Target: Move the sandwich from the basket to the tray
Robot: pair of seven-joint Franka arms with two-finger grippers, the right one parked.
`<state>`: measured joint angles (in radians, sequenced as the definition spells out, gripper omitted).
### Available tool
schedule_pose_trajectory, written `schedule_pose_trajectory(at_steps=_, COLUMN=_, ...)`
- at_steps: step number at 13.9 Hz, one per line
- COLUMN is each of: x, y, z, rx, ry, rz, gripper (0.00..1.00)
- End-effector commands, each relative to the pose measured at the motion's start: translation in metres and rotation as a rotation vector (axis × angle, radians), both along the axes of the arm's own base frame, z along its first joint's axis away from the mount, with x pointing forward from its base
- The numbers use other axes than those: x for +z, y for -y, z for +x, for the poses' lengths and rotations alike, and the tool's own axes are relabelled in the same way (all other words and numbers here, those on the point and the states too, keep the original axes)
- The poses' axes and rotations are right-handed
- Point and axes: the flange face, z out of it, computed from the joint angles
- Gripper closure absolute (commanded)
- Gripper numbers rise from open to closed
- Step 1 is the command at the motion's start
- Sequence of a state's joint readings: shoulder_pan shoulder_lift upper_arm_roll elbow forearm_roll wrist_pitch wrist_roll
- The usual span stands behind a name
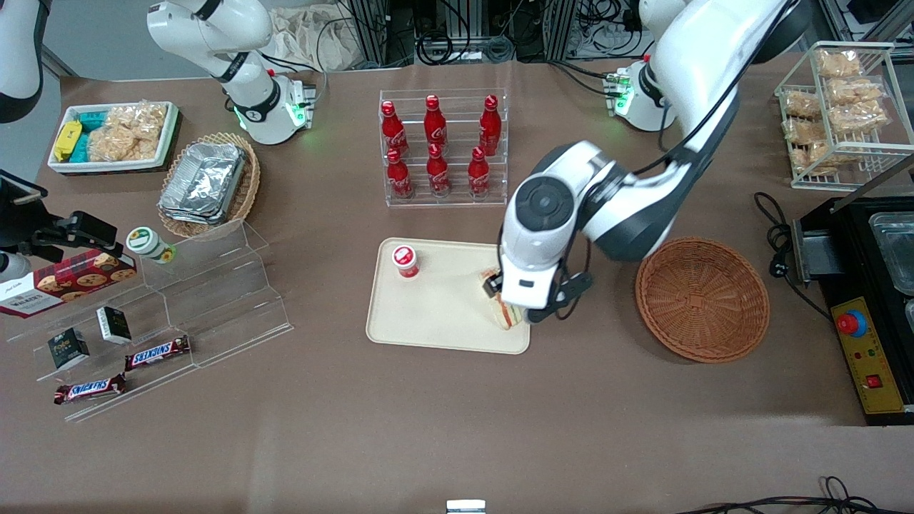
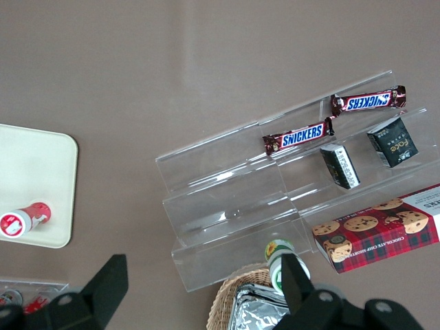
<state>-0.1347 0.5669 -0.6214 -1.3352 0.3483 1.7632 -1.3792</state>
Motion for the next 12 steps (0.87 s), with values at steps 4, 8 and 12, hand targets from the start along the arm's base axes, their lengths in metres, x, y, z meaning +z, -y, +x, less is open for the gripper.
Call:
schedule_pose_trajectory(at_steps=4, x=0.077, y=-0.089, z=0.007, rx=-0.016, ry=0.019, rz=0.030, gripper=0.00)
schedule_pose_trajectory(at_steps=8, x=0.100, y=-0.167, z=0.020, rx=-0.149, ry=-0.015, rz=0.005, gripper=0.00)
schedule_pose_trajectory(at_steps=12, x=0.123, y=-0.238, z=0.018, rx=-0.296, ry=-0.037, rz=0.007, gripper=0.00)
